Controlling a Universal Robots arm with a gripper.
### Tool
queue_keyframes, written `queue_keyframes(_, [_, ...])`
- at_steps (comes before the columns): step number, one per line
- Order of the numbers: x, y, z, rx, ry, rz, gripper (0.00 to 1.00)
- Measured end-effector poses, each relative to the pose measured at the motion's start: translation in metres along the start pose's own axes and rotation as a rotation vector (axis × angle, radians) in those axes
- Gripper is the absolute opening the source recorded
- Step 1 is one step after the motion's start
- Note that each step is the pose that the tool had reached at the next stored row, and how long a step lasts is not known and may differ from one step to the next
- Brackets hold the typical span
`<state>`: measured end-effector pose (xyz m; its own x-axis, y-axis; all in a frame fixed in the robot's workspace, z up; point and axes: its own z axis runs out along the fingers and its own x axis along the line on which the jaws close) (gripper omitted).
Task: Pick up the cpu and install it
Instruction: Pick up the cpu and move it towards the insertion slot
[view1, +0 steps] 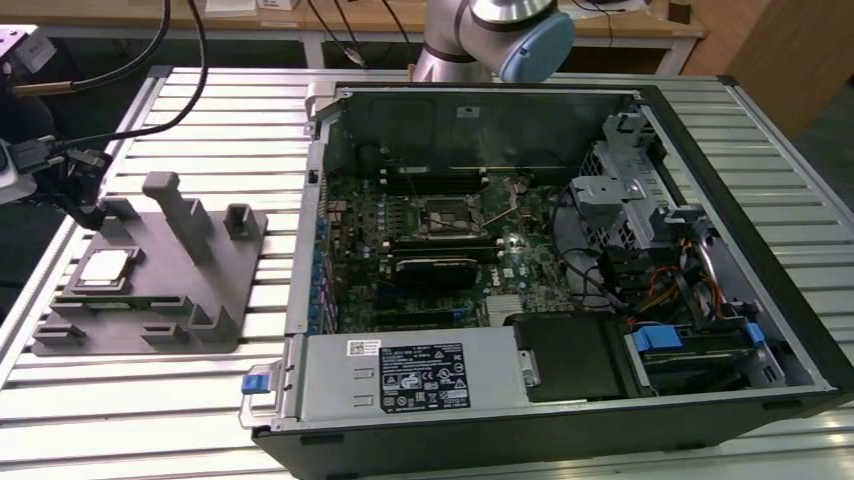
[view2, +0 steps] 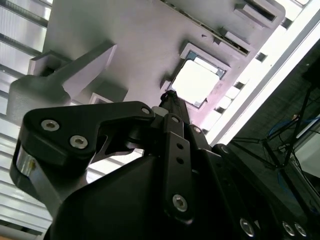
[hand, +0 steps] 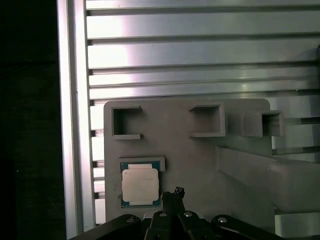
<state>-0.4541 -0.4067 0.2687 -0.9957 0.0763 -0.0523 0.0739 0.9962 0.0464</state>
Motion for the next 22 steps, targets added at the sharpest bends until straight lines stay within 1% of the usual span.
queue_keyframes(10, [0.0114,-0.0035,0.0141,-0.0001,-0.0001,0.000,0.11])
queue_keyframes(17, [0.0144,-0.0089,0.0246,-0.0001,-0.0001,0.000,0.11])
queue_keyframes(22, [0.0151,-0.0123,0.0333,-0.0008,0.0004,0.000,0.11])
